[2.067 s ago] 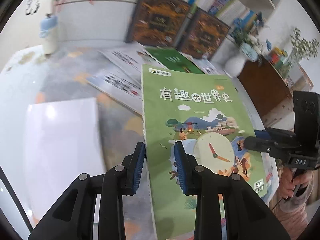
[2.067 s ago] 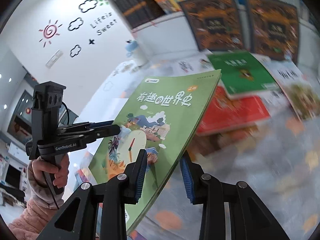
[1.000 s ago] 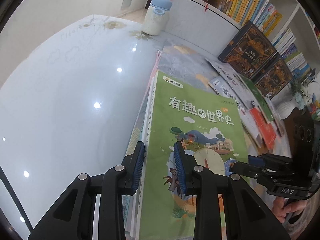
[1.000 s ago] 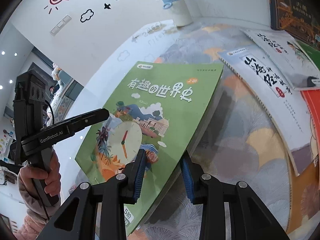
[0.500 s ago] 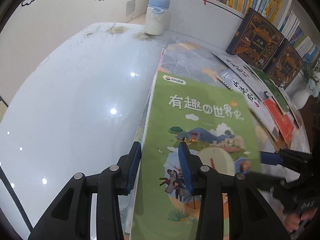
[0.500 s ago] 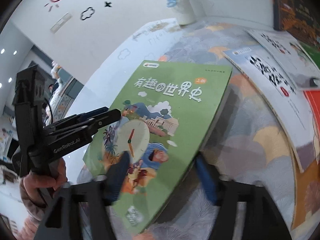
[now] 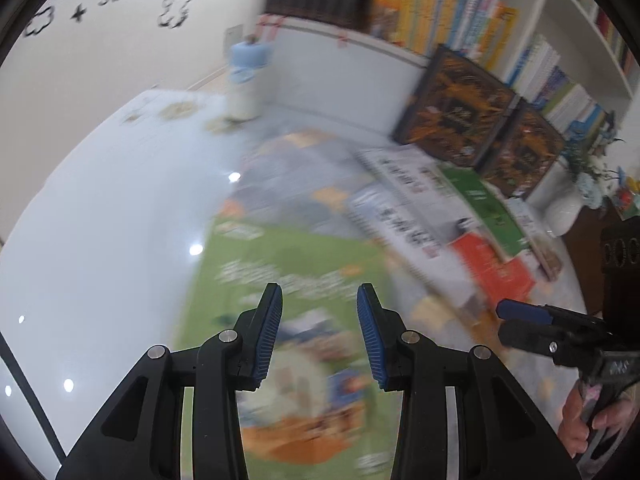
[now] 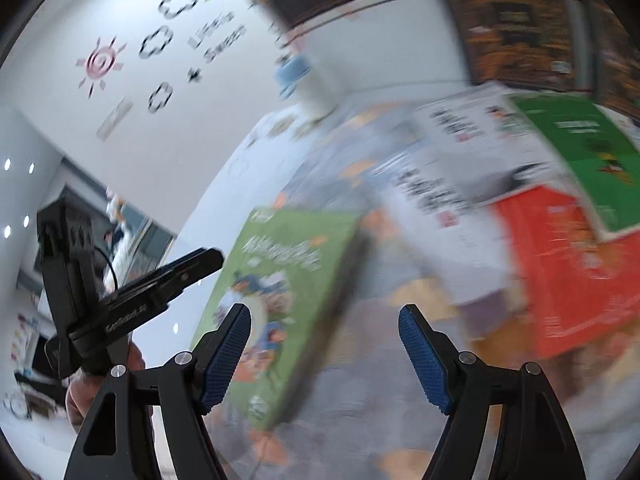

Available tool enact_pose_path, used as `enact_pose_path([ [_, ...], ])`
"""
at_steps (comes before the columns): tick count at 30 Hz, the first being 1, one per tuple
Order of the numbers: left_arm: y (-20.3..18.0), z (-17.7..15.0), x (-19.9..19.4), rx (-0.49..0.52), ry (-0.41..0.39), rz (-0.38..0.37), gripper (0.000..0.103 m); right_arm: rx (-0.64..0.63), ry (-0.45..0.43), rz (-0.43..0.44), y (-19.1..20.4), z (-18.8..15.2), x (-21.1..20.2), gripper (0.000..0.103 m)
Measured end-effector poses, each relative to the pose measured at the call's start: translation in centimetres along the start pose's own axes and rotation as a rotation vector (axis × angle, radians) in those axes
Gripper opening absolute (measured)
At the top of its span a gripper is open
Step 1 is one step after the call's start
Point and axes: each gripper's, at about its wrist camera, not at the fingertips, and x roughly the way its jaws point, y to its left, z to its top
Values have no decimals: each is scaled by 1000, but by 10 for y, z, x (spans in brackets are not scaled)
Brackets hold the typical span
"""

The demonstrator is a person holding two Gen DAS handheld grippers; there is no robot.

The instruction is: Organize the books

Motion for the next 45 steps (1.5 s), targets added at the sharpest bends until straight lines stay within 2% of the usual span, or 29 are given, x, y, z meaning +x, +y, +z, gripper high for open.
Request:
enact_pose_path([
  [5,-68,22,23,32,-16,-103,36,79,-81,-74,-67,13,-47,75],
  [11,-158,41,76,26,-2,-234,36,222,-184,-194,-177,25,-108,75],
  [15,-228,29,115,77,44,-271,32,268,-222,-279,-248,36,-144,75],
  [16,-240,26,121,82,61,-286,27,277,-229,-302,-266,39,-153,75],
  [18,-268,15,140,66,110,-340,27,299,-242,-329,-298,47,-164,75],
  [20,-302,4,156,83,144,-375,27,312,-246,-347,-324,53,-171,75],
  [24,-362,-2,182,164,156,-380,27,304,-250,-435,-363,65,-176,75],
  [26,-379,-7,198,152,211,-395,27,327,-255,-437,-385,68,-178,75],
  [28,-387,-13,208,152,225,-375,27,354,-259,-454,-400,69,-177,74],
  [29,-392,-16,211,171,208,-347,27,362,-261,-461,-406,69,-176,74],
  [33,-395,-19,216,200,179,-330,27,384,-226,-390,-419,68,-166,65],
  [35,-396,-18,216,202,191,-337,27,364,-194,-406,-414,67,-158,63],
  [37,-398,-17,214,239,194,-309,27,320,-167,-441,-404,66,-154,63],
  [40,-397,-16,212,308,196,-277,28,326,-119,-419,-396,57,-155,64],
  [43,-382,-11,210,260,257,-344,28,331,-82,-348,-385,41,-157,64],
  [45,-376,-14,204,272,291,-362,28,326,-61,-311,-372,27,-159,64],
])
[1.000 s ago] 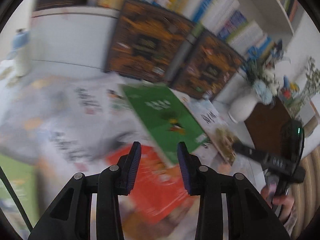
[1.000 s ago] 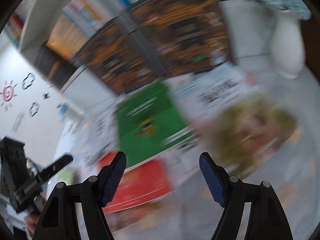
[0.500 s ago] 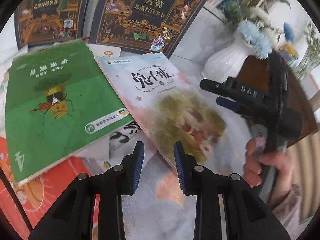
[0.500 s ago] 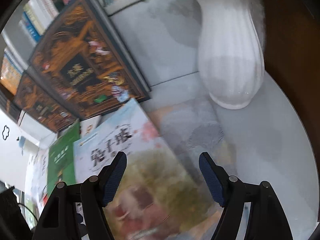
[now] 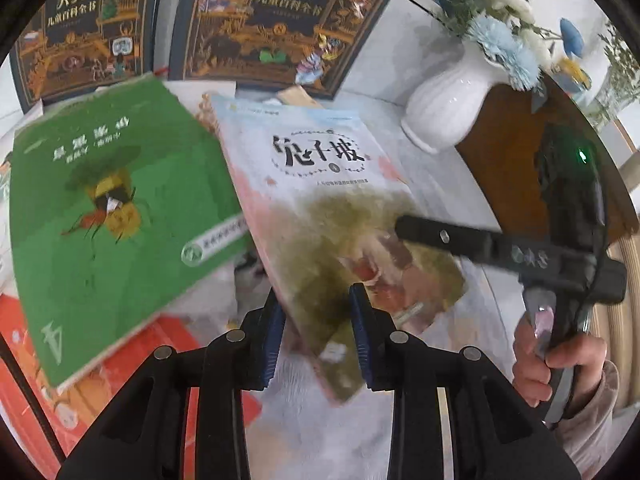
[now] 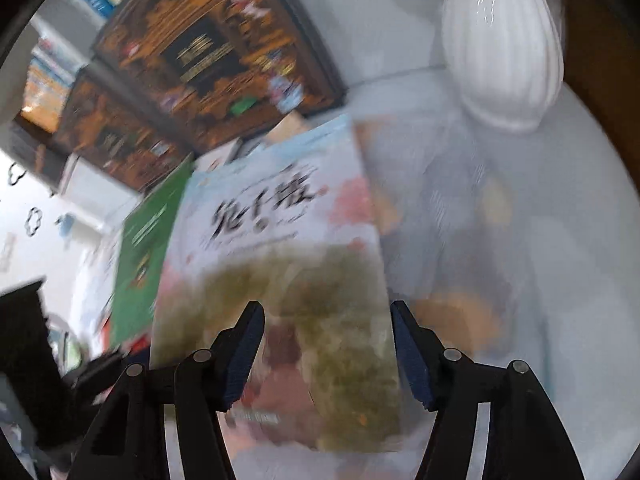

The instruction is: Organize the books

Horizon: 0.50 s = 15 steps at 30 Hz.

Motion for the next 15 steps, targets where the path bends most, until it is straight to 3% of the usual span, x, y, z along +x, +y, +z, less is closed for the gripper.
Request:
enact_pose_path([
  [5,2,-23,-12,1,89,-56,28,18,25,14,14,-37,-14,64],
  [10,-2,-58,-27,90,113,-2,29,12,62,12,33,-77,-22,63],
  [15,10,-73,-43,100,131,3,30,9,81,-13,55,-108,-24,63],
])
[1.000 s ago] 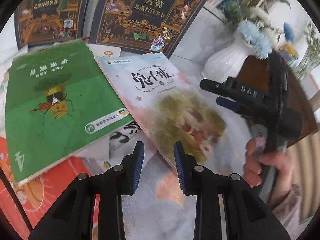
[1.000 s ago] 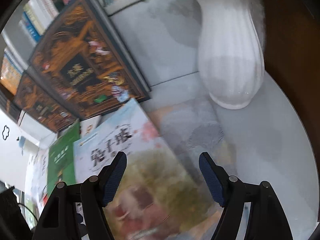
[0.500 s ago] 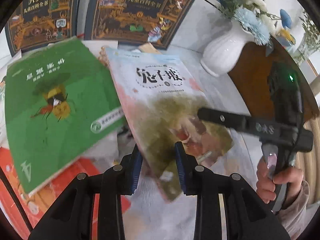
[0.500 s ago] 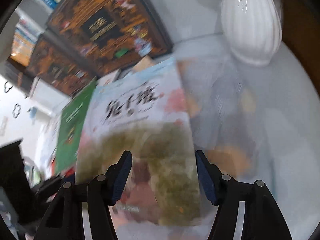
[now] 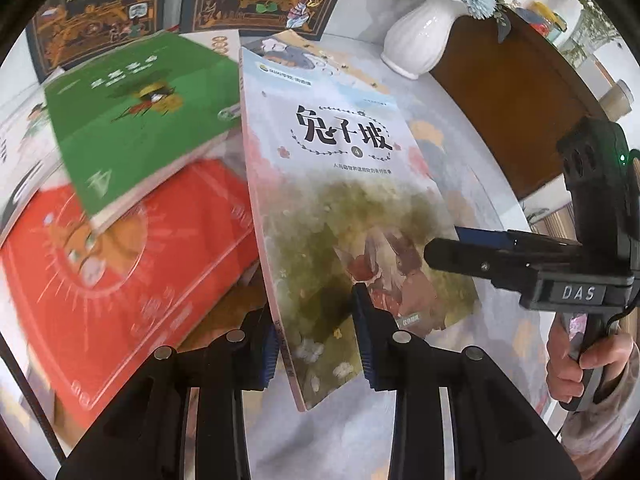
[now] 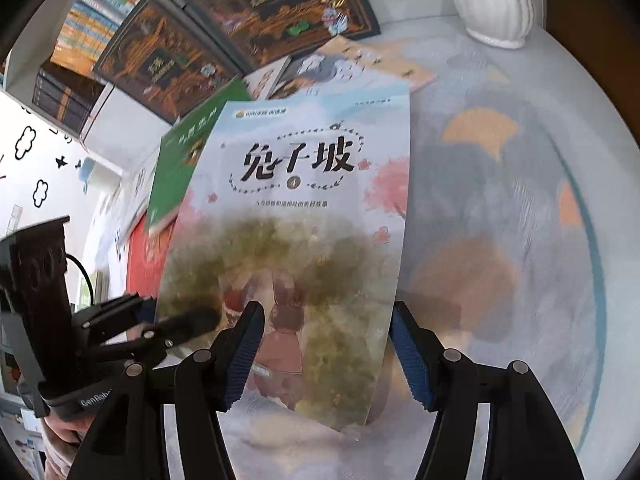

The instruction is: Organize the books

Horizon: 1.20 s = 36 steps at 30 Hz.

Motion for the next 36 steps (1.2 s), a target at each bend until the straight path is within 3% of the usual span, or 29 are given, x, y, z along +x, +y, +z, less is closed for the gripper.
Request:
enact_pose_path([
  [4,1,-33,-17,58,33,9,30,0,1,-6,22,-22,2,64],
  [9,11,-100,-51,88,54,11,30,-20,39,45,55,-68,2,64],
  [12,25,-139,-66,34,93,3,30,-104,114,102,85,-103,6,64],
  [15,41,-172,-90,-7,79,-30,30,-181,176,174,99,-127,10,65],
  [19,70,-176,-99,-87,55,-34,25,-144,164,260,81,-127,11,61],
  [24,76,-183,-103,-88,7,-37,25,-56,130,381,53,-131,12,57],
  [31,73,-175,-100,-113,-7,27,26,-111,145,349,65,-133,11,54],
  [36,76,-160,-92,-102,41,30,28,-86,174,390,62,-118,19,54],
])
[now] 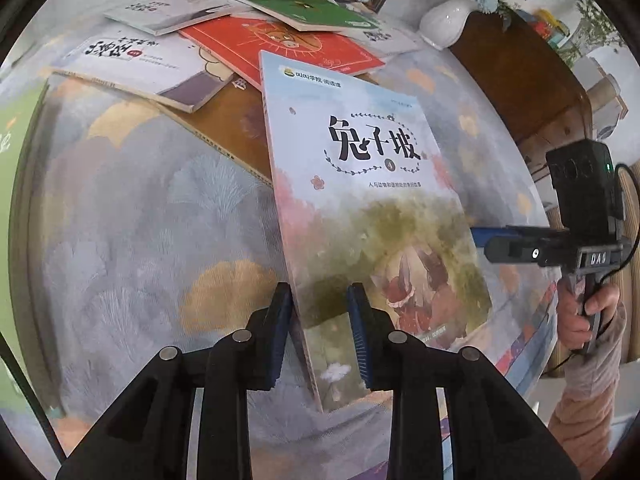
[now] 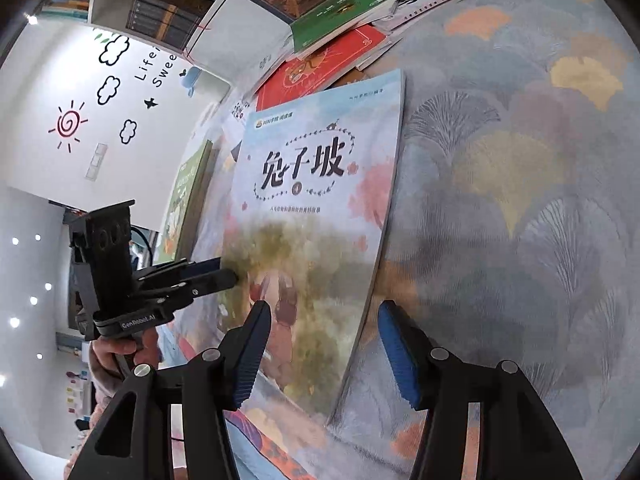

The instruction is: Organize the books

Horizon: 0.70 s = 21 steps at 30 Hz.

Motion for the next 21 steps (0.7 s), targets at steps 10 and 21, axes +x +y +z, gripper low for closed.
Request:
enact_pose_path([
  [10,14,17,6,4,-18,-78,29,2,-2,55,-12,25,8,37],
  [21,19,15,5,44,-79,-89,29,-37,-64,28,-20,25,7,16],
])
